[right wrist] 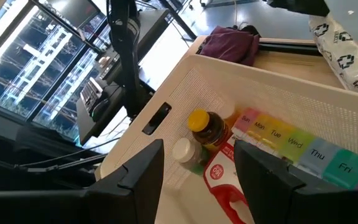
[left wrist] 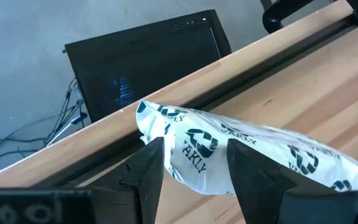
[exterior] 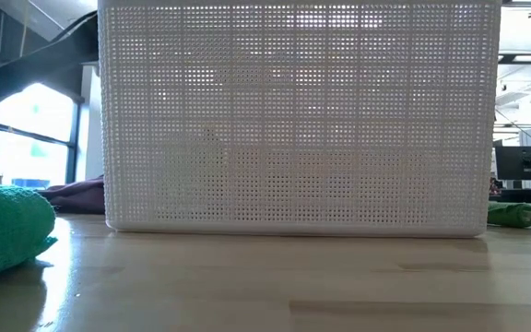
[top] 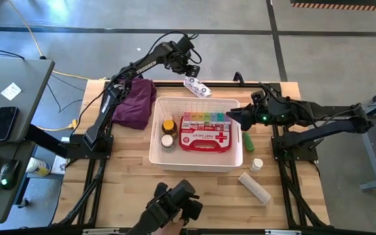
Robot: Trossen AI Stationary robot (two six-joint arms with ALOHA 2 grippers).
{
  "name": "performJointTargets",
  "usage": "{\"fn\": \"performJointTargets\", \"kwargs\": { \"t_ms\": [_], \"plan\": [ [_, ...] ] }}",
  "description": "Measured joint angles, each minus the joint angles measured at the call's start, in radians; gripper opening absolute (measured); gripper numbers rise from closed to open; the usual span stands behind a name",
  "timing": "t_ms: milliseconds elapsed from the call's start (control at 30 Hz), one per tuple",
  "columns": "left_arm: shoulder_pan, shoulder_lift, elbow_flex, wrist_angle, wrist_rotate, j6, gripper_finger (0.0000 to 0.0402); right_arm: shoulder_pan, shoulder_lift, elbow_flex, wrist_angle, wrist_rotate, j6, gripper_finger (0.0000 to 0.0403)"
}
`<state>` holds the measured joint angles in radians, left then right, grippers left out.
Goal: Pick & place medical supplies in basket/bin
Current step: Put the white mailer bag into the white bin
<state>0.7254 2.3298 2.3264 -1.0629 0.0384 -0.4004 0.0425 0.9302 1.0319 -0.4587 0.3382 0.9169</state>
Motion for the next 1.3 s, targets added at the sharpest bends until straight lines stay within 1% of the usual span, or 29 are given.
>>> {"fn": "performJointTargets", "kwargs": {
  "t_ms": [200,367,500,633,667,733,900,967,1067,1167,1300],
  "plan": [
    [0.0,0.0,0.0,-0.006,0.0,0.021,0.0183,0.0,0.0,0.0,-0.001,0.021,-0.001,0.0185],
    [-0.007,-0.001,0.002,-0.018,0.005,0.063,0.0146,0.0,0.0,0.0,-0.006,0.032,-0.001,0.0185],
    [-0.005,-0.003,0.002,-0.031,0.05,0.085,0.0094,0.0,0.0,0.0,-0.016,0.03,-0.002,0.0185],
    [-0.005,-0.003,0.002,-0.039,0.114,0.108,0.0027,0.0,-0.001,0.0,-0.016,0.027,-0.017,0.0185],
    [-0.005,-0.003,0.001,-0.039,0.139,0.108,0.0021,0.0,-0.002,0.0,-0.016,0.026,-0.022,0.0185],
    [-0.006,-0.004,0.0,-0.04,0.173,0.101,0.0021,0.0,-0.002,0.0,-0.016,0.025,-0.027,0.0185],
    [-0.006,-0.062,0.0,-0.024,0.192,0.068,0.005,0.0,-0.003,0.0,-0.016,0.021,-0.028,0.0185],
    [-0.006,-0.093,0.0,-0.003,0.192,0.055,0.0043,0.0,-0.003,0.0,-0.015,0.022,-0.034,0.0185],
    [-0.006,-0.14,0.0,0.046,0.193,0.039,0.002,0.0,-0.003,0.0,-0.016,0.021,-0.052,0.0185],
    [-0.006,-0.192,0.0,0.118,0.219,-0.012,0.0022,0.0,-0.003,0.0,-0.015,0.024,-0.079,0.0185],
    [-0.014,-0.255,0.0,0.214,0.238,-0.077,0.0042,-0.003,-0.003,0.0,-0.015,0.039,-0.113,0.0185]
  ]
}}
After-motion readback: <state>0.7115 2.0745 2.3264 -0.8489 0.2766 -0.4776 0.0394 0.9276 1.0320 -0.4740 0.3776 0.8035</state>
